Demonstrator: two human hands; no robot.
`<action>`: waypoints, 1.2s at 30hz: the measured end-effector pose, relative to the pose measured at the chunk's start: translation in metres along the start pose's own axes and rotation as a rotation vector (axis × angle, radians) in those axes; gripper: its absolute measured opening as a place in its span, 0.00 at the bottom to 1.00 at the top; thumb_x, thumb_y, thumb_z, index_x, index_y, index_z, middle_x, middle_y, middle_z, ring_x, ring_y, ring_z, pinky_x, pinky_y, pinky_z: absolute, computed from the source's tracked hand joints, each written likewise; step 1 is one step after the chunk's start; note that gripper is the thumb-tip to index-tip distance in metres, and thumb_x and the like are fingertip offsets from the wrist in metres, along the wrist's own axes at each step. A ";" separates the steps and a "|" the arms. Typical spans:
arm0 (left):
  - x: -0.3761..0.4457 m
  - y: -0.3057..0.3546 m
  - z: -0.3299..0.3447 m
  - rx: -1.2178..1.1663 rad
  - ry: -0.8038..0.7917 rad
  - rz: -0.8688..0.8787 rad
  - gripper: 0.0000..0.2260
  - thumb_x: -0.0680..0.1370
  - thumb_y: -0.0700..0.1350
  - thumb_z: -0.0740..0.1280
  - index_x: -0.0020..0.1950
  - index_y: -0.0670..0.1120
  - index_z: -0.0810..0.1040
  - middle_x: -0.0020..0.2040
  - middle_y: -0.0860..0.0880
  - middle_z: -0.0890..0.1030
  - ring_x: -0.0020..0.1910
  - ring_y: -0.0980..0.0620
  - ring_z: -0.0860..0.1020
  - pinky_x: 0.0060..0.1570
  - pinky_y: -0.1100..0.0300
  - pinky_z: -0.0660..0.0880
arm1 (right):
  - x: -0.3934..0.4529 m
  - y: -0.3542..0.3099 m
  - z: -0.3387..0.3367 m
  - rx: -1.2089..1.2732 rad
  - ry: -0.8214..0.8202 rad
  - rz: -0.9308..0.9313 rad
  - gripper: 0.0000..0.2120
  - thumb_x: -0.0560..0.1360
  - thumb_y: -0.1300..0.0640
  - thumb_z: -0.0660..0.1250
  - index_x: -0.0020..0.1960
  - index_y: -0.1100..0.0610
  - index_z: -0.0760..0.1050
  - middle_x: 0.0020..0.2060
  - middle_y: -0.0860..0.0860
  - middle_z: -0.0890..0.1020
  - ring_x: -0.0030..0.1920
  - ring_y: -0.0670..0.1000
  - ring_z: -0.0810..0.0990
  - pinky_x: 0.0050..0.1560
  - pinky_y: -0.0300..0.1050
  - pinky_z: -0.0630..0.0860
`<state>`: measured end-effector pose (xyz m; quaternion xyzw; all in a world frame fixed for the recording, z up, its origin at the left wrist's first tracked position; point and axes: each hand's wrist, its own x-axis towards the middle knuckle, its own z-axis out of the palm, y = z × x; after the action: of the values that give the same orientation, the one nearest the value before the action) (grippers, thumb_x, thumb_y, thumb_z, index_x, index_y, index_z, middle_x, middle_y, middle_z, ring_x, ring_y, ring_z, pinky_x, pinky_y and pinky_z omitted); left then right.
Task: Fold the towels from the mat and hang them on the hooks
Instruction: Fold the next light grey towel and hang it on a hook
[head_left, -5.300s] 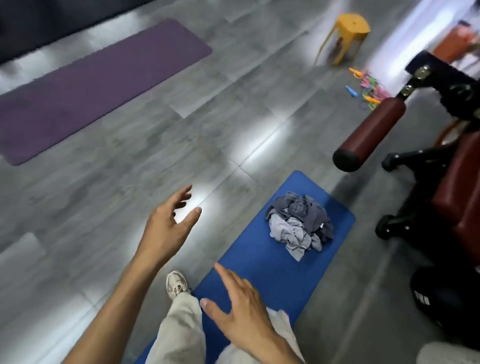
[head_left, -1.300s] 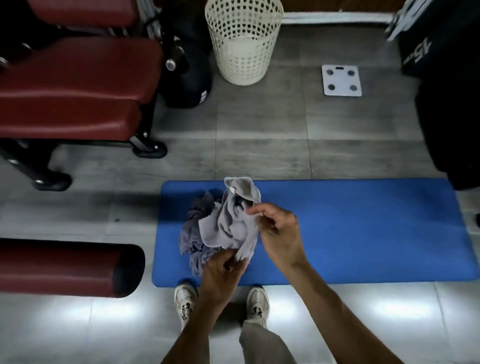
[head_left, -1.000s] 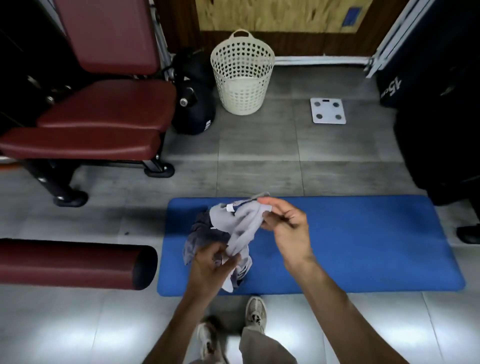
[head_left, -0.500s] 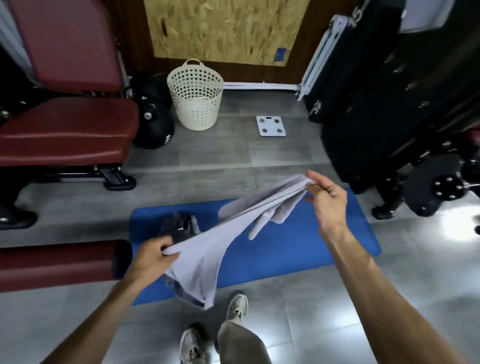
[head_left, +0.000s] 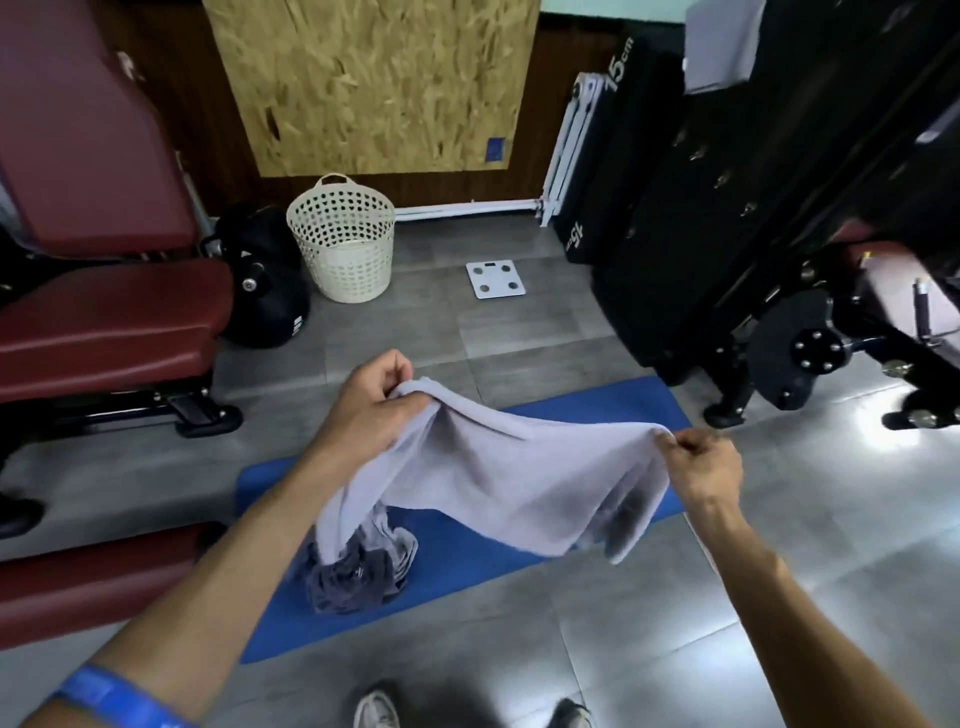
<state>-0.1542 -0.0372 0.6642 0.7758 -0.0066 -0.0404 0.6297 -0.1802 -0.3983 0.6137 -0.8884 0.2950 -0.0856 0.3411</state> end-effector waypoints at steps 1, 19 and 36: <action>0.004 0.007 0.010 0.028 -0.019 0.005 0.11 0.70 0.41 0.68 0.37 0.43 0.65 0.32 0.47 0.65 0.32 0.54 0.62 0.29 0.60 0.59 | 0.003 0.009 -0.006 0.049 -0.004 0.012 0.15 0.74 0.53 0.69 0.31 0.59 0.74 0.29 0.55 0.77 0.30 0.54 0.72 0.37 0.46 0.70; 0.039 0.118 0.287 0.146 0.001 0.057 0.06 0.76 0.38 0.68 0.45 0.50 0.79 0.42 0.50 0.84 0.41 0.57 0.80 0.43 0.65 0.74 | 0.103 0.183 -0.141 -0.237 -0.675 -0.249 0.15 0.71 0.53 0.71 0.56 0.47 0.71 0.34 0.46 0.78 0.37 0.45 0.77 0.39 0.39 0.72; 0.122 0.118 0.358 -0.020 -0.148 -0.058 0.16 0.73 0.50 0.64 0.45 0.36 0.77 0.39 0.46 0.78 0.39 0.52 0.75 0.42 0.56 0.70 | 0.173 0.085 -0.111 0.884 -0.709 -0.060 0.13 0.81 0.55 0.62 0.43 0.63 0.73 0.36 0.54 0.76 0.37 0.49 0.72 0.40 0.42 0.70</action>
<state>-0.0536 -0.4190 0.7003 0.7641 -0.0304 -0.1157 0.6339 -0.1191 -0.6113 0.6333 -0.6437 0.0731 0.0931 0.7561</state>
